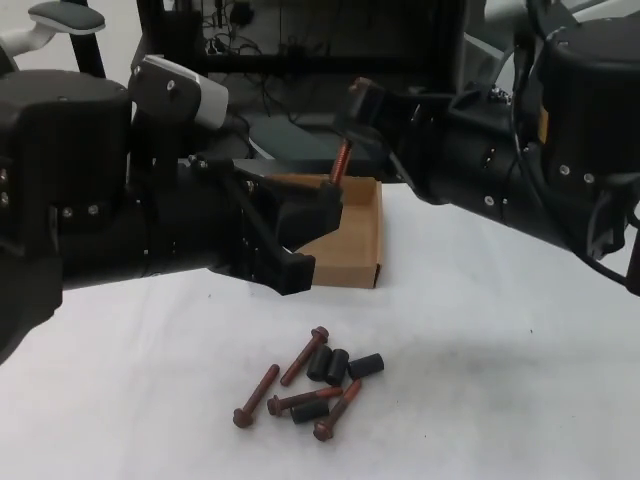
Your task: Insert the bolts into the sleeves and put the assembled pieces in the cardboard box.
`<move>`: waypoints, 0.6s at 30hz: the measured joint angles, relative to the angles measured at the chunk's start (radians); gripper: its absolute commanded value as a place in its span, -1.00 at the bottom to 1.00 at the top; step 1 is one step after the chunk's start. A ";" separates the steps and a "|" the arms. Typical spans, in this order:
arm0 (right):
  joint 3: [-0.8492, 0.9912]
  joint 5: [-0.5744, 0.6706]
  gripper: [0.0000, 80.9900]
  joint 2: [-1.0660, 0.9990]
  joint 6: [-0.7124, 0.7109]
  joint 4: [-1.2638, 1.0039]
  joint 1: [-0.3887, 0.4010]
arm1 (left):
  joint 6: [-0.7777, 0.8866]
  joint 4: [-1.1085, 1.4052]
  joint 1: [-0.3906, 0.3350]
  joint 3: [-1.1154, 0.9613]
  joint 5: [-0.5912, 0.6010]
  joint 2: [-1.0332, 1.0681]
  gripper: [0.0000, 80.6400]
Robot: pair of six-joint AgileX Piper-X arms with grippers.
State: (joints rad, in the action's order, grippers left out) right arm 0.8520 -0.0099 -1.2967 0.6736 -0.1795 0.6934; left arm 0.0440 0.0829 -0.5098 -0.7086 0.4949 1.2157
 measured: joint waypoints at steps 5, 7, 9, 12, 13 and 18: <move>0.000 -0.040 -0.99 0.000 0.000 0.000 0.019 | 0.000 -0.006 0.000 0.000 0.000 0.000 -0.96; 0.000 -0.052 -0.99 0.000 -0.015 0.000 0.027 | 0.000 -0.007 0.000 0.000 0.000 0.000 -0.96; 0.000 -0.061 -0.99 0.000 -0.028 0.000 0.034 | 0.000 -0.009 0.000 0.000 -0.002 0.000 -0.96; 0.000 -0.069 -0.99 0.000 -0.033 0.008 0.040 | 0.000 -0.015 0.000 0.000 -0.007 0.000 -0.96; 0.000 -0.072 -0.99 0.000 -0.033 0.015 0.045 | 0.000 -0.018 0.000 0.000 -0.007 0.000 -0.96; 0.002 -0.076 -0.99 0.000 -0.041 0.032 0.059 | 0.000 -0.031 0.000 0.006 -0.010 0.000 -0.96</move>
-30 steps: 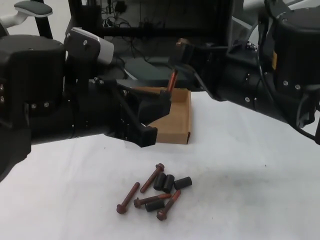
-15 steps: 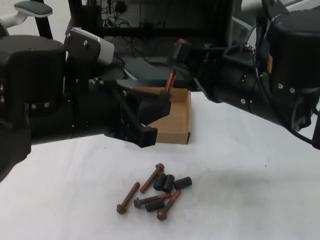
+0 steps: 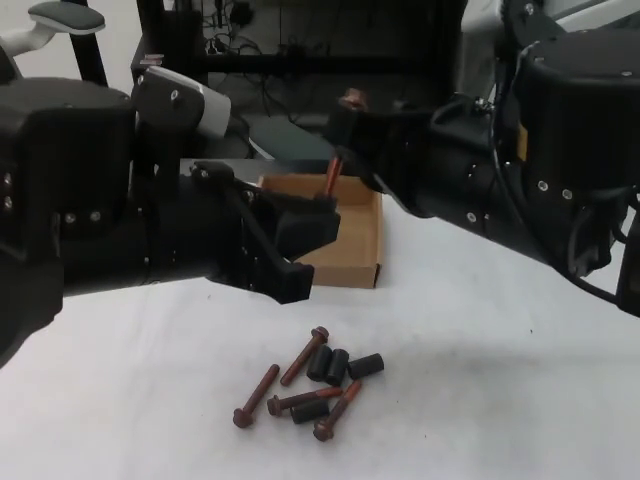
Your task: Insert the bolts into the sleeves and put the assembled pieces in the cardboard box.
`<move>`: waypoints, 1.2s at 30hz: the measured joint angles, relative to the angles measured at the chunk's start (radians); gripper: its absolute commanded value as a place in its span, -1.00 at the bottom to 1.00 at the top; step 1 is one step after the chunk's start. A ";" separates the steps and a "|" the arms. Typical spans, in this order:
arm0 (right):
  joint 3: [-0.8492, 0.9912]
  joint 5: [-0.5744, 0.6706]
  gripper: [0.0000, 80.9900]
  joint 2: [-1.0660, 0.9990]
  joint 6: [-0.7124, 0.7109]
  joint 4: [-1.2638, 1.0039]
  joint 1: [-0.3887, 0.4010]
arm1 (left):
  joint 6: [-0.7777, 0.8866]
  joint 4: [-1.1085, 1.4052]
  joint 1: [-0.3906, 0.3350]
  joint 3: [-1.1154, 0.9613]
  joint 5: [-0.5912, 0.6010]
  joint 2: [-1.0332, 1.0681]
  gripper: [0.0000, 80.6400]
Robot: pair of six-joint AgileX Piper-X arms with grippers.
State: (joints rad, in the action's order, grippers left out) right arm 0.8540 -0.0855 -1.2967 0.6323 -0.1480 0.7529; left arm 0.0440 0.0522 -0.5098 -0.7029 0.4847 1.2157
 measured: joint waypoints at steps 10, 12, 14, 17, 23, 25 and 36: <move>0.000 0.017 -0.99 0.000 -0.013 0.010 0.015 | 0.000 0.001 0.000 0.001 -0.015 0.000 -0.96; 0.000 0.017 -0.99 0.000 -0.020 0.010 0.015 | 0.000 0.001 0.000 0.001 -0.015 0.000 -0.96; 0.000 0.017 -0.99 0.000 -0.022 0.008 0.015 | 0.000 0.001 0.000 0.001 -0.015 0.000 -0.96; 0.000 0.017 -0.99 0.000 -0.024 0.003 0.005 | 0.000 0.001 0.000 0.001 -0.016 0.000 -0.96; 0.000 0.048 -0.99 0.000 -0.024 0.004 -0.040 | 0.000 0.019 0.003 0.001 -0.032 0.000 -0.96; 0.000 0.053 -0.99 0.000 -0.024 0.004 -0.050 | 0.000 0.023 0.003 0.001 -0.033 0.000 -0.96; 0.000 0.062 -0.99 0.000 -0.026 -0.007 -0.055 | 0.000 0.023 0.003 0.001 -0.024 0.000 -0.96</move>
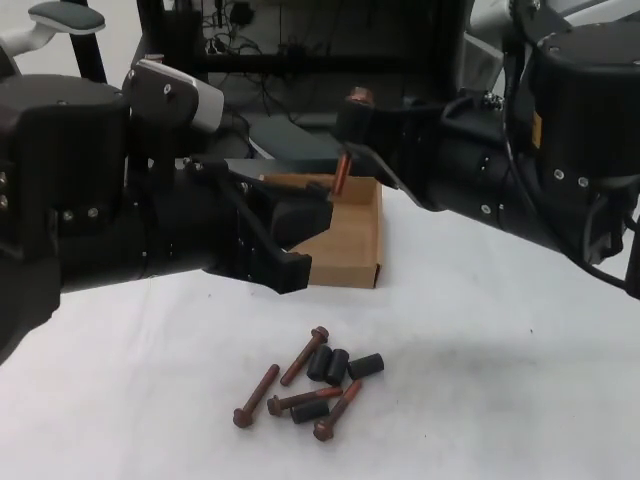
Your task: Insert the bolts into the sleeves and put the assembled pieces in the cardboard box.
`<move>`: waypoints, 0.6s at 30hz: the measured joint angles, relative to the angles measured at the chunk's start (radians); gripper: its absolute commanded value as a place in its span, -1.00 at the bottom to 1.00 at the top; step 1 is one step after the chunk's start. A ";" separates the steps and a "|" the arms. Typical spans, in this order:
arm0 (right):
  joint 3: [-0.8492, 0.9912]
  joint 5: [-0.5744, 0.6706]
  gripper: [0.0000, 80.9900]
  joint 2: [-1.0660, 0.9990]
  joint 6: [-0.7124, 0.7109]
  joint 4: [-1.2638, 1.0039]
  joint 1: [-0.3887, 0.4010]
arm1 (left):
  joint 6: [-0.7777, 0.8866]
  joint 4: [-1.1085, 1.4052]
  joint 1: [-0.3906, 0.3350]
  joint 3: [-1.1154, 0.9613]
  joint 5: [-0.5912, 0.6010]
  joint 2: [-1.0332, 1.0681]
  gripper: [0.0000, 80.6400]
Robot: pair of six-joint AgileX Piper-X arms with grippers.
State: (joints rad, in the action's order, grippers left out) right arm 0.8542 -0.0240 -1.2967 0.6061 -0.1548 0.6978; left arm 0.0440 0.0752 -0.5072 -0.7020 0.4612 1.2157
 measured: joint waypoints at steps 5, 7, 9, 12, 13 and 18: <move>0.000 0.000 -0.99 0.000 0.000 -0.016 0.000 | 0.000 0.000 0.000 0.000 0.005 0.000 -0.96; 0.000 0.000 -0.99 0.000 0.000 -0.016 0.000 | 0.000 0.000 0.000 0.000 0.007 0.000 -0.96; 0.000 0.000 -0.99 0.000 0.000 -0.016 0.000 | 0.000 -0.002 0.000 0.000 0.007 0.000 -0.96; 0.000 0.000 -0.99 0.000 0.000 -0.016 0.000 | 0.000 -0.007 0.000 0.000 0.007 0.000 -0.96; 0.000 0.000 -0.99 0.000 0.000 -0.016 0.000 | 0.000 -0.006 0.000 0.000 0.007 0.000 -0.96; 0.000 0.000 -0.99 0.000 0.000 -0.016 0.000 | 0.000 -0.006 0.000 0.000 0.007 0.000 -0.96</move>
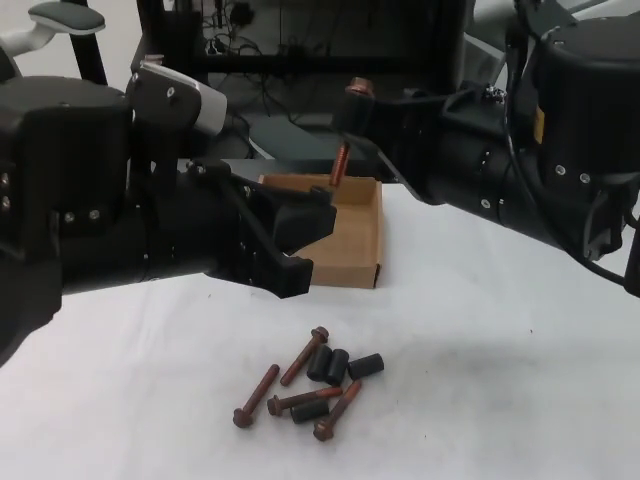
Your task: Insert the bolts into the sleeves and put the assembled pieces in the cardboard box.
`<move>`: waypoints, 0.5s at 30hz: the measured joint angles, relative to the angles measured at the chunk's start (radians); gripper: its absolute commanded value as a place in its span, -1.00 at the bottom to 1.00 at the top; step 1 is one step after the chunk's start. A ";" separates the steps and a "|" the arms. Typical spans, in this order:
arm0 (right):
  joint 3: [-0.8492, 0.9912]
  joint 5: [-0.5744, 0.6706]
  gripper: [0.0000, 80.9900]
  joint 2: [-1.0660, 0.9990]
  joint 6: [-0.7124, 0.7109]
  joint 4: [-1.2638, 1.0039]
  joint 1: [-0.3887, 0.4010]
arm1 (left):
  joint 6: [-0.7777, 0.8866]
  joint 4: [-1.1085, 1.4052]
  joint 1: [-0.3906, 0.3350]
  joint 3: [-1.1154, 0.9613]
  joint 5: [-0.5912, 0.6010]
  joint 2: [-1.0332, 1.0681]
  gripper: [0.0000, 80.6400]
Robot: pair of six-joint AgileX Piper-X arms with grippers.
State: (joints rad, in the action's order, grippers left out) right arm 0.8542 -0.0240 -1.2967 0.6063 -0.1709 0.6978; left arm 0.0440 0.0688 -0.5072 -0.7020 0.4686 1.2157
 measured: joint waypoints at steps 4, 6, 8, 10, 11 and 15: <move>0.002 0.000 -0.99 -0.009 -0.003 0.000 0.000 | 0.018 0.000 0.000 0.000 0.005 0.000 -0.96; 0.001 0.000 -0.99 -0.015 -0.003 -0.002 0.000 | 0.023 0.000 0.000 0.000 0.011 0.000 -0.96; 0.001 0.000 -0.99 -0.015 -0.003 -0.002 0.000 | 0.023 0.000 0.000 0.000 0.015 0.000 -0.96; 0.001 0.000 -0.99 -0.015 -0.003 -0.002 0.000 | 0.025 0.000 0.000 0.000 0.020 0.000 -0.96; 0.001 0.000 -0.99 -0.015 -0.003 -0.002 0.000 | 0.028 0.000 0.000 0.000 0.020 0.000 -0.96; 0.001 0.000 -0.99 -0.015 -0.003 -0.002 0.000 | 0.031 0.000 0.000 0.000 0.026 0.000 -0.96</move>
State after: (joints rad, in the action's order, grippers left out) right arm 0.8554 -0.0240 -1.3114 0.6031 -0.1731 0.6978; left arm 0.0751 0.0688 -0.5072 -0.7020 0.4943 1.2157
